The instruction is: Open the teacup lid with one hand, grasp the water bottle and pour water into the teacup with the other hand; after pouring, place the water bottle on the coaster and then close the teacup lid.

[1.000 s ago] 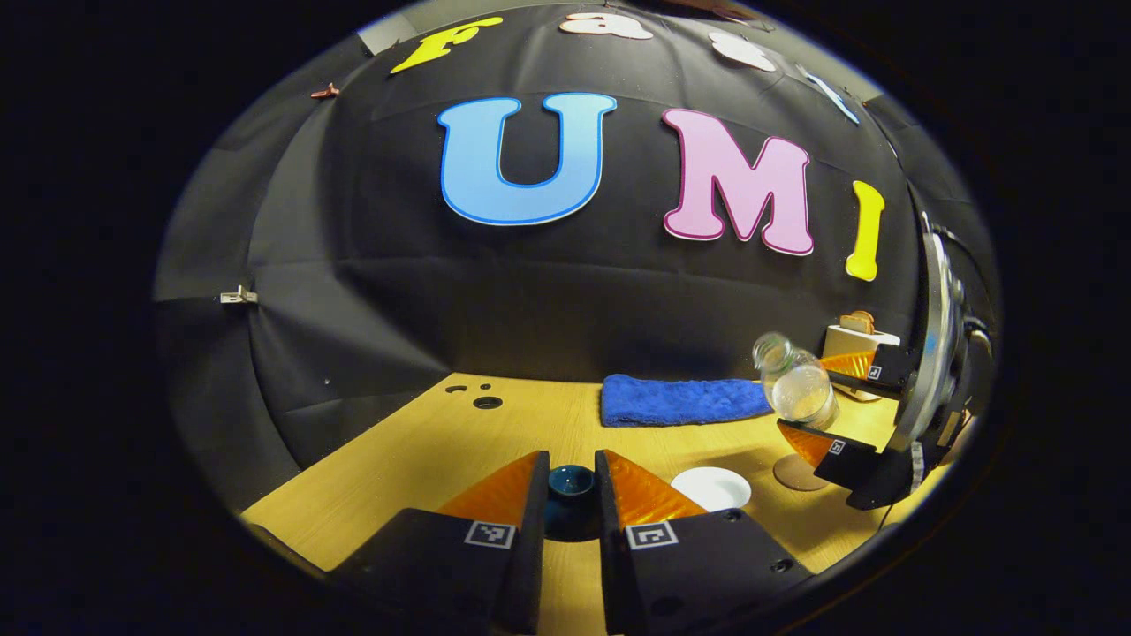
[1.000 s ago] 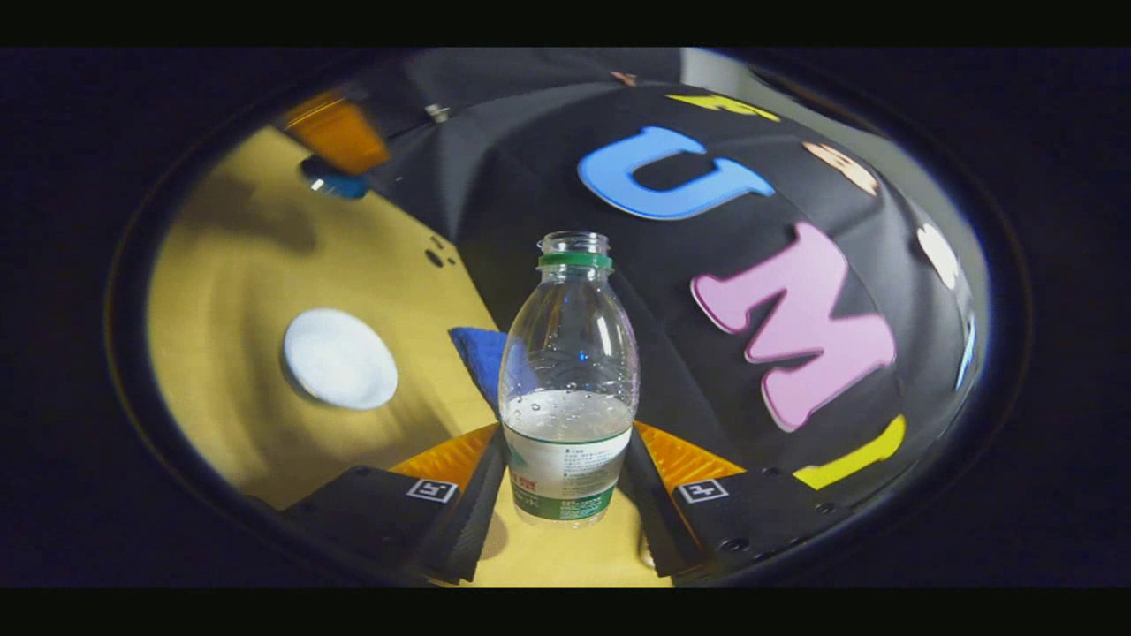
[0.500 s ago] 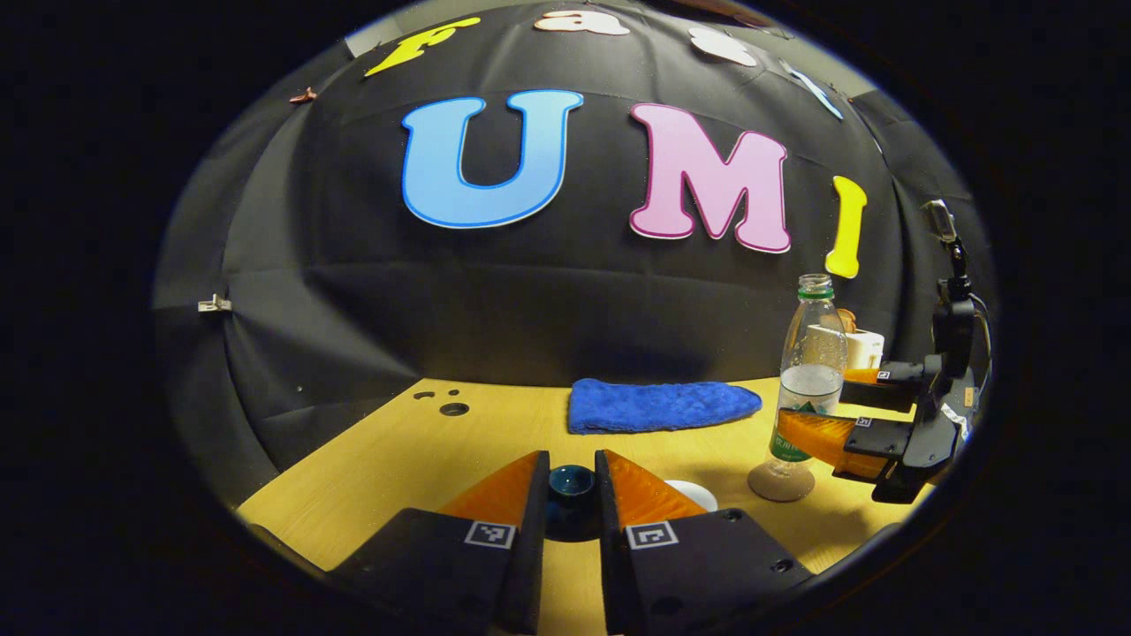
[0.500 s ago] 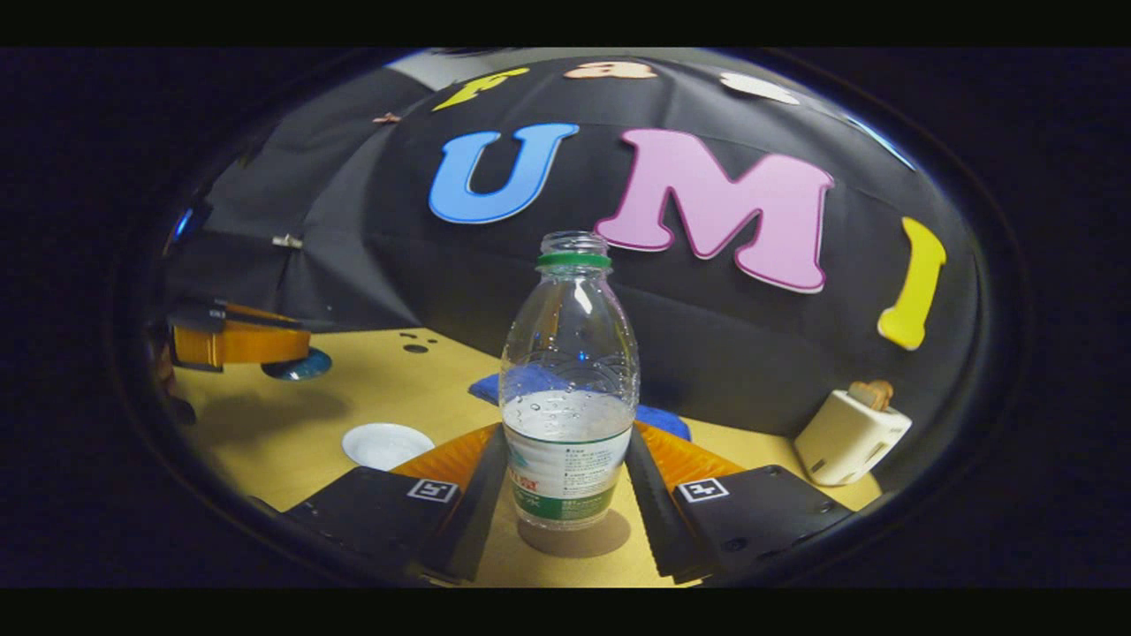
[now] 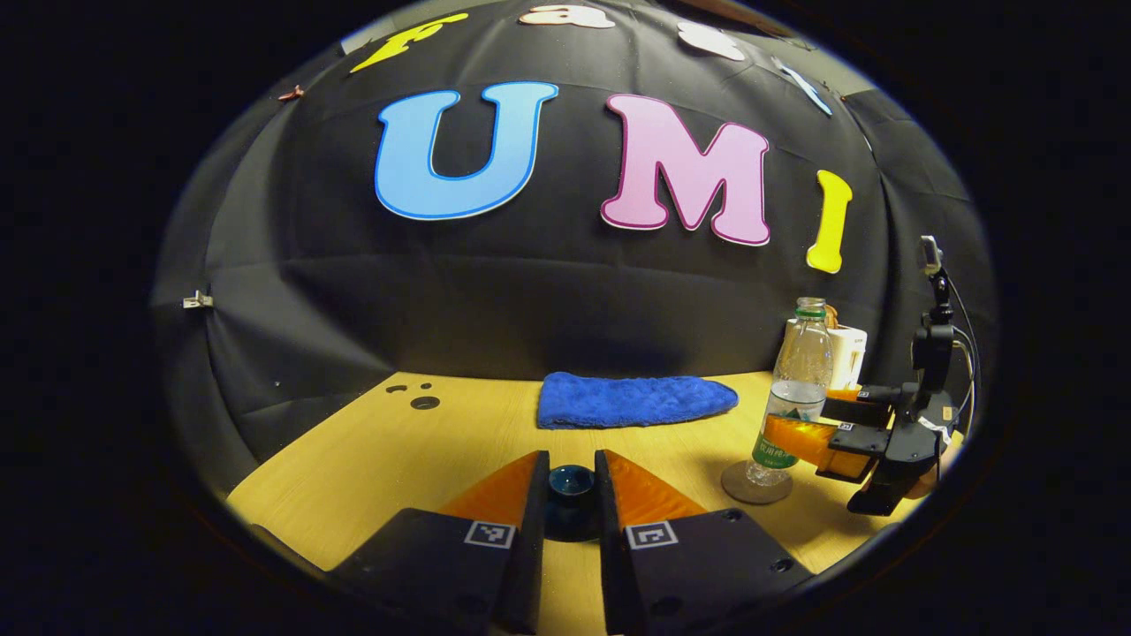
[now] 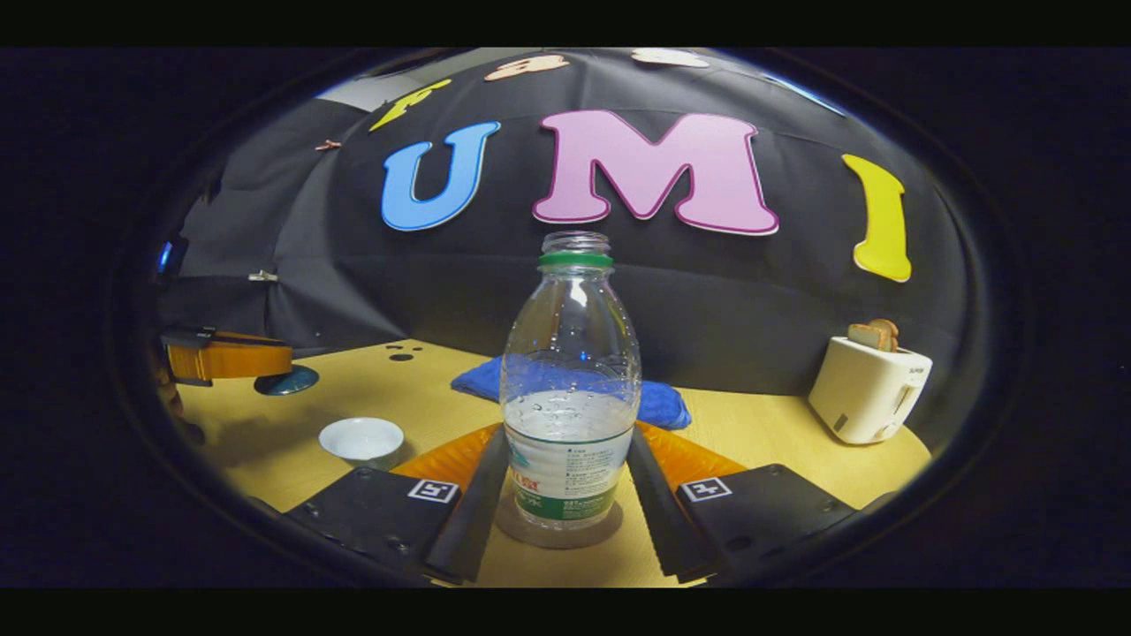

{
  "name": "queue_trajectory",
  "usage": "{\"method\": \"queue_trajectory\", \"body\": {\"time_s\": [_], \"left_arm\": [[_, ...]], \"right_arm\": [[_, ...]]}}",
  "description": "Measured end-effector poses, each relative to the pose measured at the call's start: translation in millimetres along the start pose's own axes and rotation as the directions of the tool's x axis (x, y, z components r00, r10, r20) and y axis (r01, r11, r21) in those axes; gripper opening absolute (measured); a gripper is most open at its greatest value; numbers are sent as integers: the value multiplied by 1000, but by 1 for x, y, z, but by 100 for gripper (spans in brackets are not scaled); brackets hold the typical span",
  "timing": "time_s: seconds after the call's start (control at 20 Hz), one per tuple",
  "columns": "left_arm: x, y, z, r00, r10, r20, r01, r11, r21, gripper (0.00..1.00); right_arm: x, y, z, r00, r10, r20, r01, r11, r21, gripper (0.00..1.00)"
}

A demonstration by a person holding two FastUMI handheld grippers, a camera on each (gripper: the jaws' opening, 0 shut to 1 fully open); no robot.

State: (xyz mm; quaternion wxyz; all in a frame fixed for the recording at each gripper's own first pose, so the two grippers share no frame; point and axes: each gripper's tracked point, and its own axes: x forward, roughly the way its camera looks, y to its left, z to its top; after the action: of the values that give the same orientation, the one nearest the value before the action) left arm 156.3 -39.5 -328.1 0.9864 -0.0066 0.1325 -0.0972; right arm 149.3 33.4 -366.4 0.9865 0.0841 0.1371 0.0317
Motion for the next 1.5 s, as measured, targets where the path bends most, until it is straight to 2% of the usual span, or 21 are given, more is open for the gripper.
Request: {"method": "queue_trajectory", "body": {"time_s": [0.05, 0.15, 0.25, 0.3, 0.35, 0.45, 0.5, 0.55, 0.65, 0.75, 0.8, 0.85, 0.9, 1.0, 1.05, 1.1, 1.25, 1.3, 1.35, 1.5], "left_arm": [[2, -3, 1, 1000, -3, 3, 3, 1000, 0, 31], [5, -8, 2, 1000, -8, 5, 8, 1000, -10, 31], [9, -11, 1, 1000, -5, 3, 5, 1000, -20, 27], [10, -12, 1, 1000, -3, 5, 4, 1000, -21, 35], [11, -13, 2, 1000, -1, 7, 1, 1000, -20, 28], [14, -16, 1, 1000, -3, 7, 3, 1000, -16, 27], [15, -16, 0, 1000, -5, 5, 5, 1000, -15, 27], [16, -18, -1, 1000, -8, 2, 8, 1000, -15, 27], [20, -22, -3, 1000, -14, -3, 14, 1000, -14, 28], [24, -26, -8, 1000, -21, -13, 21, 1000, -18, 28], [27, -29, -11, 1000, -26, -17, 25, 999, -23, 31], [30, -31, -12, 999, -29, -21, 29, 999, -28, 27], [33, -34, -16, 999, -34, -24, 33, 999, -30, 31], [39, -38, -22, 999, -40, -33, 40, 999, -24, 28], [42, -40, -25, 998, -45, -38, 44, 999, -19, 31], [44, -42, -28, 998, -50, -43, 50, 999, -17, 28], [48, -49, -36, 996, -67, -56, 66, 998, -17, 31], [49, -51, -39, 996, -70, -61, 69, 997, -14, 28], [50, -52, -41, 995, -73, -65, 72, 997, -13, 31], [53, -56, -49, 993, -82, -81, 81, 997, -10, 31]], "right_arm": [[1, 0, 2, 1000, 4, 1, -4, 1000, 20, 76], [4, -1, -5, 1000, 7, -2, -7, 999, 45, 76], [4, 0, -10, 1000, 11, -15, -10, 999, 45, 77], [4, 0, -11, 1000, 13, -16, -12, 999, 46, 77], [4, 0, -11, 1000, 13, -16, -12, 999, 49, 78], [4, 1, -14, 999, 16, -28, -14, 998, 62, 81], [4, 2, -17, 999, 20, -39, -18, 998, 64, 77], [3, 3, -21, 999, 23, -49, -20, 998, 68, 90], [1, 4, -25, 998, 34, -58, -29, 996, 88, 95], [-1, 4, -30, 997, 35, -73, -27, 994, 105, 95], [-3, 2, -32, 996, 31, -83, -22, 994, 108, 96], [-7, 2, -34, 995, 29, -95, -19, 994, 109, 96], [-12, 2, -37, 994, 28, -109, -16, 994, 107, 96], [-26, 1, -39, 992, 26, -121, -13, 994, 106, 97], [-33, -1, -39, 992, 23, -123, -9, 994, 112, 96], [-40, -2, -40, 992, 20, -127, -5, 992, 124, 97], [-60, -11, -41, 990, -6, -139, 27, 988, 151, 97], [-64, -15, -41, 990, -19, -142, 41, 987, 153, 96], [-70, -18, -40, 989, -28, -143, 50, 987, 152, 97], [-80, -24, -41, 988, -48, -149, 69, 988, 141, 97]]}}
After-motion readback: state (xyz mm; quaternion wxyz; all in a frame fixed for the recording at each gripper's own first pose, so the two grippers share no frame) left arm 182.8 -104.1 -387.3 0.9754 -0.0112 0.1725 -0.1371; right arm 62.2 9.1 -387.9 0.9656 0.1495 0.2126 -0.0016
